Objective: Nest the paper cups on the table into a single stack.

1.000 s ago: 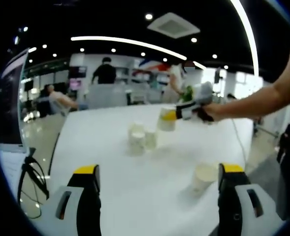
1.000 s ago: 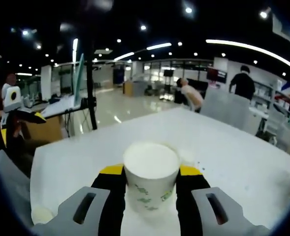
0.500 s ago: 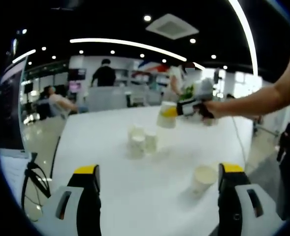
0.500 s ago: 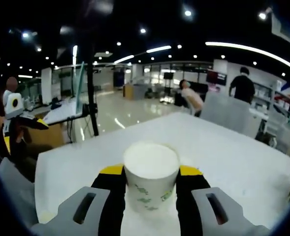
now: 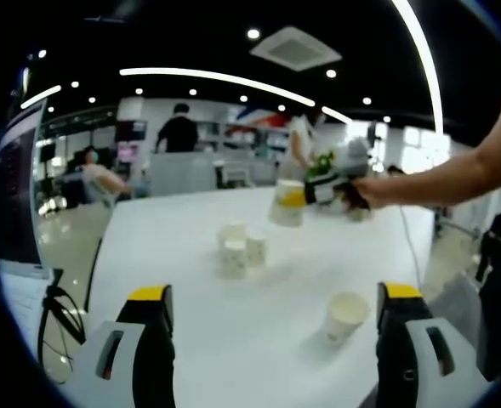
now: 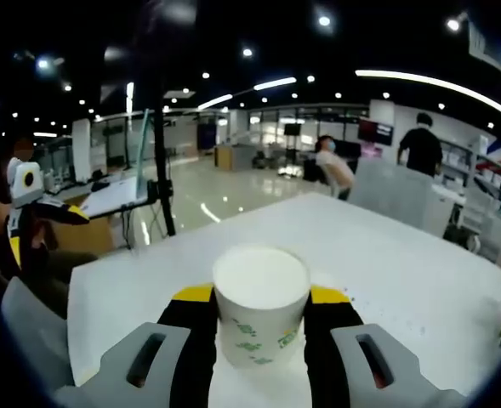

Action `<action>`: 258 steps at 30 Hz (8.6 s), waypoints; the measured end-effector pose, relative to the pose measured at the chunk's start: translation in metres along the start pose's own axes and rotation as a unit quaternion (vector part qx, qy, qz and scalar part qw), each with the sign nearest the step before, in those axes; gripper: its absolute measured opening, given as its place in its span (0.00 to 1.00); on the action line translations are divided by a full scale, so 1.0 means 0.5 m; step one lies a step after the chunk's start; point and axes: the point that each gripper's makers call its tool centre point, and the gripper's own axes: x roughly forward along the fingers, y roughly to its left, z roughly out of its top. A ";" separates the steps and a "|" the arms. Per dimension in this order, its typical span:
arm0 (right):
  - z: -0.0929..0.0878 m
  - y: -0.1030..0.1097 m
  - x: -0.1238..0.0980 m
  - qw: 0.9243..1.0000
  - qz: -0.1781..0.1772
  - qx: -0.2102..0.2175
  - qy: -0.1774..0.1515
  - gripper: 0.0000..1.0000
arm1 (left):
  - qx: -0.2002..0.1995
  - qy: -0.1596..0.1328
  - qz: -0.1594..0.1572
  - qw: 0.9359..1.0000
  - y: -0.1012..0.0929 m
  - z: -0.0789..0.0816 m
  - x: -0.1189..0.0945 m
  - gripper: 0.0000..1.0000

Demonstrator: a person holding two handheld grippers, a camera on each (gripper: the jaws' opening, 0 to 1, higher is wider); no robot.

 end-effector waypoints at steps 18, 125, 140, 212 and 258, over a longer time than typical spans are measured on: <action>0.006 0.080 -0.033 1.000 0.028 -0.002 0.005 0.36 | -0.002 -0.005 -0.015 1.000 -0.024 0.007 0.010 0.97; 0.030 0.419 -0.277 0.951 0.282 0.021 -0.126 0.40 | 0.032 0.006 -0.367 0.930 -0.292 0.078 -0.014 0.00; 0.047 0.406 -0.286 0.954 0.268 0.017 -0.134 0.40 | 0.050 0.016 -0.364 0.930 -0.283 0.089 -0.015 0.00; -0.171 0.224 -0.336 0.996 0.067 0.052 -0.036 1.00 | 0.351 0.533 -0.242 0.731 -0.290 -0.056 0.118 0.00; -0.185 0.216 -0.343 0.996 0.057 0.066 -0.035 1.00 | 0.392 0.558 -0.247 0.688 -0.281 -0.202 0.151 0.00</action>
